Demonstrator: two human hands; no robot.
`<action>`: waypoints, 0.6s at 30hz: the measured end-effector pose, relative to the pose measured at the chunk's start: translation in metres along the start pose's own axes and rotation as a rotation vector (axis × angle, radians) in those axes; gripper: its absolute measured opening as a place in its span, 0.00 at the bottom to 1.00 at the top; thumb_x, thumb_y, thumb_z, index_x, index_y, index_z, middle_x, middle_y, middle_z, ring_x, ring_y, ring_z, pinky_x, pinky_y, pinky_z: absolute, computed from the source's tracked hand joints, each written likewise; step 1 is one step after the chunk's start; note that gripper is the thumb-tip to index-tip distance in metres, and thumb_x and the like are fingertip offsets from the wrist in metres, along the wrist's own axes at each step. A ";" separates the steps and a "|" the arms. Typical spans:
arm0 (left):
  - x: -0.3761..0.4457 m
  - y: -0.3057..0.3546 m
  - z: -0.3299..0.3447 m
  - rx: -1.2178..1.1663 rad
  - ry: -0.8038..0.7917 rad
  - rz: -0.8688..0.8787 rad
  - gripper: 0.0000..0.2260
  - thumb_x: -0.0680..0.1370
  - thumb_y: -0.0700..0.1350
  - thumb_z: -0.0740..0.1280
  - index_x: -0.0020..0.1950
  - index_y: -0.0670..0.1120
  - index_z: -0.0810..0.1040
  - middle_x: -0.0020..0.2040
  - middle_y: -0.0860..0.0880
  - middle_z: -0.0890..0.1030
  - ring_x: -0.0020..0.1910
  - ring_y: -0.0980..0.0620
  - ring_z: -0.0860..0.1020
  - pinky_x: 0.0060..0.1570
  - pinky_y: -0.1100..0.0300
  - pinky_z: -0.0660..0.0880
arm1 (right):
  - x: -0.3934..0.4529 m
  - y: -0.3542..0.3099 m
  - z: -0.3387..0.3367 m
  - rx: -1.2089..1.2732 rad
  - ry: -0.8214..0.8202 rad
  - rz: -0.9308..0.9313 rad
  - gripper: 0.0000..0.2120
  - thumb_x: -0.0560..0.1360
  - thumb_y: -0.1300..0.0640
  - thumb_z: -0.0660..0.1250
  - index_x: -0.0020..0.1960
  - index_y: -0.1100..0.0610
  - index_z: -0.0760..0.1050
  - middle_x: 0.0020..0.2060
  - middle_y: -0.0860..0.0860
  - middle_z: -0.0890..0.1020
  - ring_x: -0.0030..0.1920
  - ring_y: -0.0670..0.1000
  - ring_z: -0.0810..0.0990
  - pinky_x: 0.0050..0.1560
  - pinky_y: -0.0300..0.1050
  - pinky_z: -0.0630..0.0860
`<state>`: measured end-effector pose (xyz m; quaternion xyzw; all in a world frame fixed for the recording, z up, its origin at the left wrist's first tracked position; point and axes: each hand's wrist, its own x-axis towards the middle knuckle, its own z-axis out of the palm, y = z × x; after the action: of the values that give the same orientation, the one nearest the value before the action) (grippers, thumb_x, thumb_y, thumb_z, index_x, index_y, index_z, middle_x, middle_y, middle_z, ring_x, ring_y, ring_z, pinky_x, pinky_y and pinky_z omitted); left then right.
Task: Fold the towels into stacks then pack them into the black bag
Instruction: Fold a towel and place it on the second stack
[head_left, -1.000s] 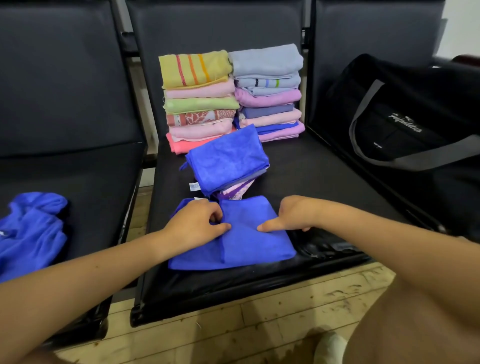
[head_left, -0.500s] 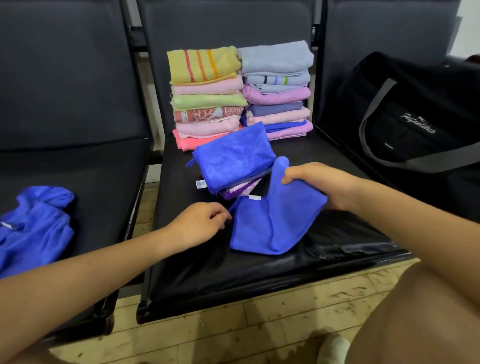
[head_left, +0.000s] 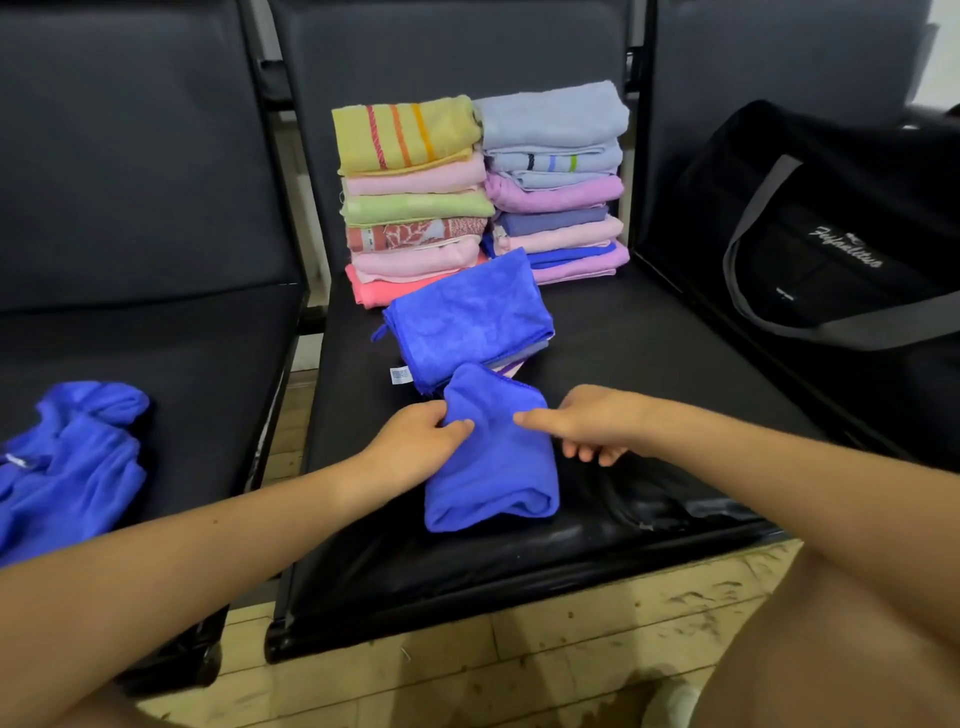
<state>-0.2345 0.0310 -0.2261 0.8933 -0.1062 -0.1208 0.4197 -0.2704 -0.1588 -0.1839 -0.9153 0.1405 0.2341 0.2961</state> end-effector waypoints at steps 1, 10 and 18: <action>0.001 0.001 0.003 -0.028 0.011 -0.001 0.12 0.79 0.44 0.63 0.48 0.34 0.77 0.41 0.43 0.78 0.40 0.50 0.73 0.43 0.55 0.70 | 0.001 -0.001 0.003 -0.024 0.013 -0.020 0.23 0.76 0.37 0.62 0.40 0.58 0.72 0.32 0.50 0.75 0.29 0.48 0.70 0.26 0.38 0.68; 0.013 0.027 0.008 -0.551 -0.045 -0.270 0.08 0.81 0.44 0.61 0.49 0.44 0.79 0.46 0.46 0.82 0.43 0.53 0.79 0.42 0.61 0.74 | 0.002 0.001 0.008 0.077 0.014 -0.092 0.17 0.74 0.41 0.67 0.38 0.55 0.72 0.30 0.48 0.72 0.29 0.47 0.68 0.27 0.37 0.63; 0.021 0.040 0.010 -0.718 -0.074 -0.179 0.10 0.81 0.50 0.60 0.56 0.48 0.79 0.54 0.47 0.83 0.55 0.48 0.81 0.61 0.49 0.75 | 0.009 0.010 0.011 1.063 -0.227 -0.119 0.17 0.76 0.56 0.68 0.64 0.58 0.77 0.58 0.54 0.82 0.60 0.53 0.80 0.65 0.50 0.74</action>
<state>-0.2215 -0.0070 -0.2040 0.6901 0.0062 -0.2190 0.6898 -0.2705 -0.1607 -0.2008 -0.6150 0.1547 0.2111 0.7439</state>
